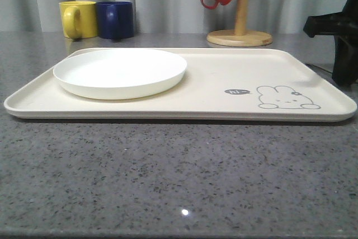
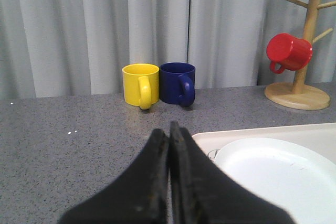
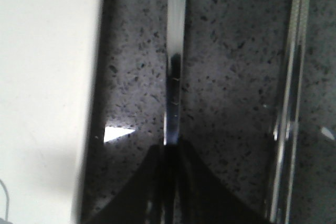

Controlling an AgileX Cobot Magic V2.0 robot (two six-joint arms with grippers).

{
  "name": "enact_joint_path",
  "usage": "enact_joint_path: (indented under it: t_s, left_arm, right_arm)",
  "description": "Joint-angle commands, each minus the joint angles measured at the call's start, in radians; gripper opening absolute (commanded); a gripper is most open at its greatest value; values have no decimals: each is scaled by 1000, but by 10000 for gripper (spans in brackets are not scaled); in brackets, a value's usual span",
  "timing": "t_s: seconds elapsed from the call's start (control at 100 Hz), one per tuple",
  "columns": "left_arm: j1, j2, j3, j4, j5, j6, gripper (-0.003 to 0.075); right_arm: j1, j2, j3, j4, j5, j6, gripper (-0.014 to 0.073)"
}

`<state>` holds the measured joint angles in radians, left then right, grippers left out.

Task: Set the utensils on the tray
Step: 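Grasp the steel fork with the right gripper and lift it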

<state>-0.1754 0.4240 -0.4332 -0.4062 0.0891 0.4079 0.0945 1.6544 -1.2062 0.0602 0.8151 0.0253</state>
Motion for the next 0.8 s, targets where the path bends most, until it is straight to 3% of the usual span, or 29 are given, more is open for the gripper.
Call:
enact_joint_path:
  t_s: [0.0,0.33,0.55,0.79]
  left_arm:
    - [-4,5,-26,-13,-62,0,-18]
    - [-4,5,-26,-13,-62,0,-18]
    - [-4,5,-26,-13,-62,0,-18]
    - [-4,5,-26,-13,-62,0,-18]
  right_arm:
    - [0,-31,-33,-3,3,11,-32]
    - [22,-107,-151,-3,117,148,-37]
    - [151,-153,-168,-6,74,312,-37]
    - [308,-82,-170,-34,-53,462,-37]
